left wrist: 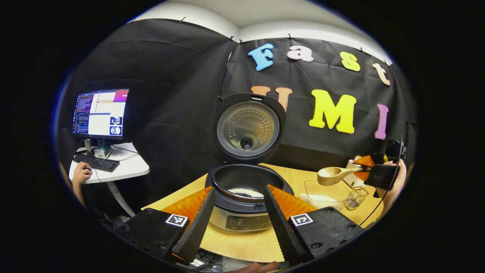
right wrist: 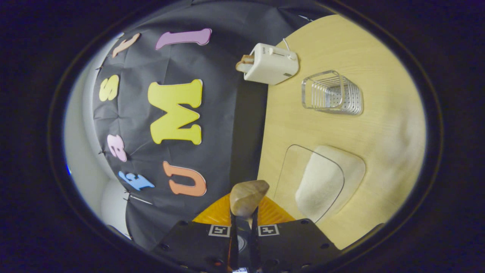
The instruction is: Close the left gripper, press the button to open the rice cooker; take a wooden spoon from the chopstick holder with the right hand, scoop a spoonful of rice and pour it into the rice cooker, then put the wooden spoon back into the chopstick holder.
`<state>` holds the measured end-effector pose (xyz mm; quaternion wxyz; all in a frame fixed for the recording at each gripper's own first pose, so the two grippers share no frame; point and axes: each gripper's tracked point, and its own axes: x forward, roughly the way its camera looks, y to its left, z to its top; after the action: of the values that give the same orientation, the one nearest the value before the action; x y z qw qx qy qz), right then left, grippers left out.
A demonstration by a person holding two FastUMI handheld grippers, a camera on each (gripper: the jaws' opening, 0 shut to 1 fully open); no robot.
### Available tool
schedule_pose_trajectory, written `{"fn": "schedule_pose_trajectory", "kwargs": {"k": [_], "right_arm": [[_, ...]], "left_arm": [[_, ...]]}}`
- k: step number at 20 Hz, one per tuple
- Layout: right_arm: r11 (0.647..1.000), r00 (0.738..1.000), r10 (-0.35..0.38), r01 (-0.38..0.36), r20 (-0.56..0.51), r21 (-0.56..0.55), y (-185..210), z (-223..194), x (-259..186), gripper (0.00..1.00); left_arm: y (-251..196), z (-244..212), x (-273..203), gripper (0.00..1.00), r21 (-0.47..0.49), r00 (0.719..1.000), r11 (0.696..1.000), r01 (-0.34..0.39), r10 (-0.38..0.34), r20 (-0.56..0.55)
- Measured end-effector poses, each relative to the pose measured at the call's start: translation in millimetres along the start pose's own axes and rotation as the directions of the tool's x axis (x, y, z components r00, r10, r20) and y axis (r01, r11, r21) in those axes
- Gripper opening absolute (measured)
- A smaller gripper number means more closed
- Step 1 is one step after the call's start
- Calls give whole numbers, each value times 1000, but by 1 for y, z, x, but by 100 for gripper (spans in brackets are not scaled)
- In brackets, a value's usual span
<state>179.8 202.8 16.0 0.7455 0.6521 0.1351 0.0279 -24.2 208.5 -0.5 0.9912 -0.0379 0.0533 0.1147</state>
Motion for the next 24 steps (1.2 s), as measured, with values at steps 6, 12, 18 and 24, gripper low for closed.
{"fn": "schedule_pose_trajectory", "kwargs": {"k": [6, 12, 18, 24], "right_arm": [[998, 998, 9, -14, -70, -68, 26, -58, 10, 12], [967, 991, -20, -15, -135, -255, 49, -132, 32, 14], [891, 985, -64, -15, -158, -454, 58, -184, 46, 11], [728, 988, -94, -17, -124, -685, 56, -206, 63, 12]], "left_arm": [[2, 2, -6, 83, 44, 999, 998, 43, -44, 15], [8, 0, -8, 83, 65, 999, 997, 51, -52, 15], [21, -5, -7, 83, 73, 1000, 997, 29, -29, 0], [23, -5, -7, 83, 84, 1000, 996, 25, -25, 1]]}}
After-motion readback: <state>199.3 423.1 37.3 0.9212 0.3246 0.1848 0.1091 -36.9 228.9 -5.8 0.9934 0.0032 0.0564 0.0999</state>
